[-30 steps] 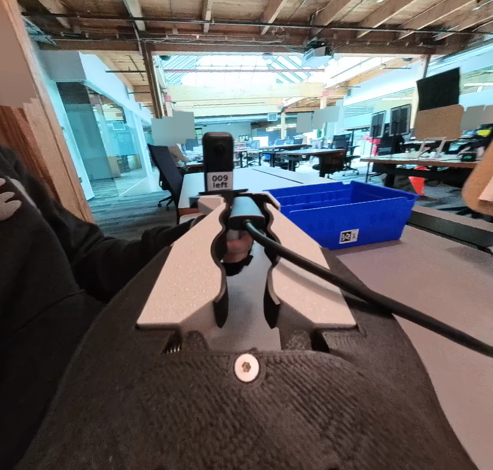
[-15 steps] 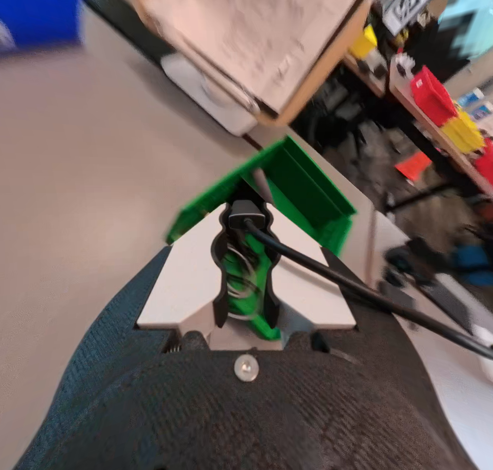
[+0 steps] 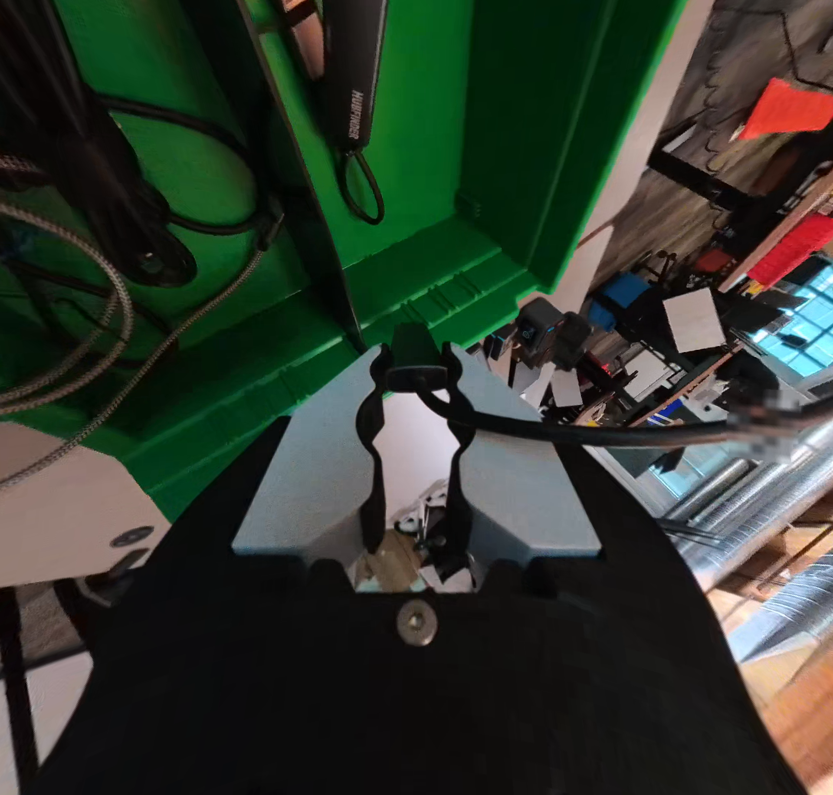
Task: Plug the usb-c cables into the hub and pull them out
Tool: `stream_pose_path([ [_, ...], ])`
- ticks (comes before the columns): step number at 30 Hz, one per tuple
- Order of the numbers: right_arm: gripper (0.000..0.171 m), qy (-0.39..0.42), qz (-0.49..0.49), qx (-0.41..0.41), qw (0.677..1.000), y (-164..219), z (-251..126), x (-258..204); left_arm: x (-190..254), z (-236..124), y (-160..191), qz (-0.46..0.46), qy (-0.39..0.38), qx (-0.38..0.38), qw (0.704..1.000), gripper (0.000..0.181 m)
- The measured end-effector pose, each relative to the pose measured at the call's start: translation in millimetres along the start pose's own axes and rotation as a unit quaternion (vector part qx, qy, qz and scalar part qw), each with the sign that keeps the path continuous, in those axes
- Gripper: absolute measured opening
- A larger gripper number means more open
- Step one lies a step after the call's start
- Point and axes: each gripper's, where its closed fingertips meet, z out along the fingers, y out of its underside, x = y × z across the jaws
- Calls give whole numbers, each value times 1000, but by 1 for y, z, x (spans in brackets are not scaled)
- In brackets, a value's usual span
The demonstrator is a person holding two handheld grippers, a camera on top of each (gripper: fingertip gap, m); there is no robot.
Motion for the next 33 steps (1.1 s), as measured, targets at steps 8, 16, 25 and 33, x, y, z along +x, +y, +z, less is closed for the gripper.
stream_pose_path([
  [8,22,23,-28,15,999,-22,25,12,-9,-5,-2,-21,2,15,1000,54],
  [16,22,33,-159,23,986,-1,32,-5,-12,-7,0,-48,11,25,998,52],
  [25,40,71,-98,7,993,-12,34,22,-11,-4,5,-50,16,14,999,52],
  [33,89,-12,25,161,986,-22,-13,0,-13,-9,1,-53,18,22,998,51],
])
